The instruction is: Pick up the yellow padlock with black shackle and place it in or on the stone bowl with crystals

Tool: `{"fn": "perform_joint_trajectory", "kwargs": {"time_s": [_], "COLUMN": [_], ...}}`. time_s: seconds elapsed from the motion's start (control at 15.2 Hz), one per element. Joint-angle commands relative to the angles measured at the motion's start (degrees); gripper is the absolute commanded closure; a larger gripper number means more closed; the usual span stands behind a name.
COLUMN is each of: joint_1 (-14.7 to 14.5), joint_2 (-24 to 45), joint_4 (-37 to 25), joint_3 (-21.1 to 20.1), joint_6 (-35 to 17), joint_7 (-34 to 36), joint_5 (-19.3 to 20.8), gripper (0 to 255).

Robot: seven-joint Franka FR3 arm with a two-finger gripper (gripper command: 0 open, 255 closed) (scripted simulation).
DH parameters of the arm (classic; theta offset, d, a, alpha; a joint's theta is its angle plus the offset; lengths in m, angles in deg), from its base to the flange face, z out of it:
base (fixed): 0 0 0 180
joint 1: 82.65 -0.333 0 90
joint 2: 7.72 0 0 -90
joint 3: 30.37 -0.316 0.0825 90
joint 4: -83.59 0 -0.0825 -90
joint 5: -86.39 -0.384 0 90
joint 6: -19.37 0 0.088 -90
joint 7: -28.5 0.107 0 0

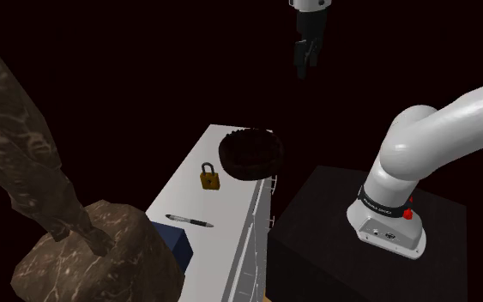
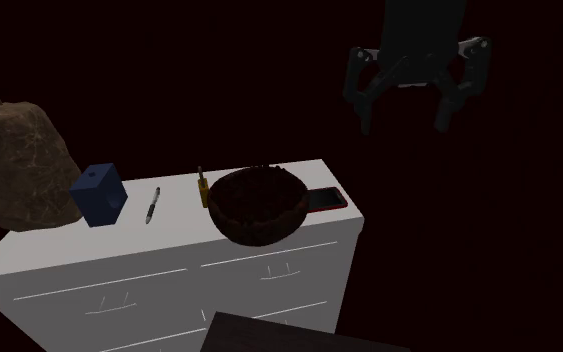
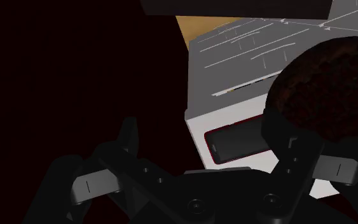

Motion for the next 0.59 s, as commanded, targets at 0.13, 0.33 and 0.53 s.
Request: {"fn": "perform_joint_trajectory", "kwargs": {"time_s": [0.13,0.33,0.53], "joint_1": [-1.4,-3.4,-5.4], "joint_2": [1.5,4.0,6.8], "joint_4": [0.4,0.7,0.7], "joint_3": [-1.5,-3.7,-5.9], "joint_6": [-1.8,-4.6,-7.4], "joint_7": [0.8,1.9,3.0], "joint_5": [-1.4,-3.4,-5.3], "gripper": [0,0,0]}}
